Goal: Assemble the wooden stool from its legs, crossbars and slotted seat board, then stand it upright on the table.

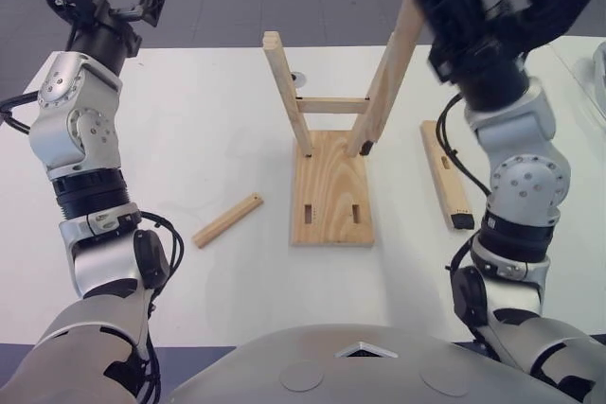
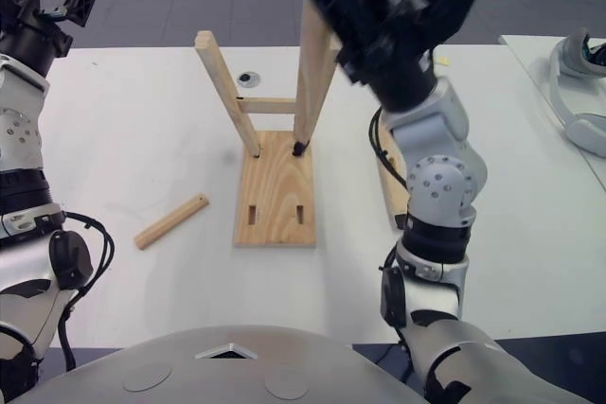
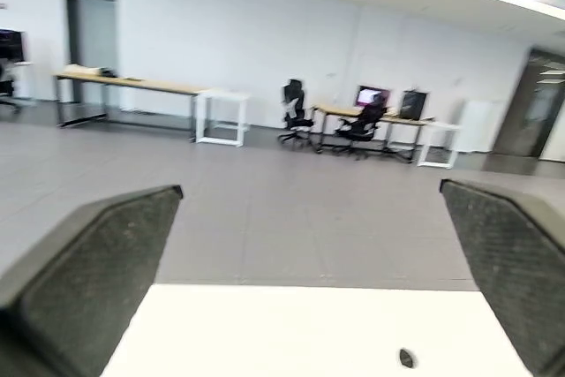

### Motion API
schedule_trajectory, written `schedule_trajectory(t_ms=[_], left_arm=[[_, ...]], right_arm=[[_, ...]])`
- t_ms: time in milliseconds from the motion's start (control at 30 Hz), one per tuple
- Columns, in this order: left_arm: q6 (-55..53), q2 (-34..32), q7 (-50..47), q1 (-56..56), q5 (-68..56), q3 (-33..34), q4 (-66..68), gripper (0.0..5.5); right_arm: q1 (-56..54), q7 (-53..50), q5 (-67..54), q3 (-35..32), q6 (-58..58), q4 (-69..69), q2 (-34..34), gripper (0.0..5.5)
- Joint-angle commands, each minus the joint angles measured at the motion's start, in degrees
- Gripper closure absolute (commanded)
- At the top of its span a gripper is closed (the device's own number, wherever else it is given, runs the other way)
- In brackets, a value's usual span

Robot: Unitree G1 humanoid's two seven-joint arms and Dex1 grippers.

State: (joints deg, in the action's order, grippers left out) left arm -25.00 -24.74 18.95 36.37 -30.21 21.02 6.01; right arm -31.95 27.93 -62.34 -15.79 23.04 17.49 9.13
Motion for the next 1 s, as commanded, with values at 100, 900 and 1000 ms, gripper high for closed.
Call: schedule_trajectory(t_ms=[100, 900, 1000], left_arm=[[-22.32, 5.40, 5.66, 4.26, -26.78, -4.79, -14.09, 0.10], [-47.07, 0.97, 9.53, 14.78, -39.78, -16.95, -4.33, 0.50], [-47.87, 0.61, 11.61, 14.62, -39.63, -16.19, -4.06, 0.97]], right_arm=[[-14.15, -15.78, -18.06, -9.02, -7.70, -9.03, -9.96, 3.46], [-7.50, -11.78, -13.13, 1.02, -1.10, -6.06, -10.98, 3.46], [-7.33, -11.67, -12.72, 1.39, -0.76, -5.99, -11.25, 3.46]])
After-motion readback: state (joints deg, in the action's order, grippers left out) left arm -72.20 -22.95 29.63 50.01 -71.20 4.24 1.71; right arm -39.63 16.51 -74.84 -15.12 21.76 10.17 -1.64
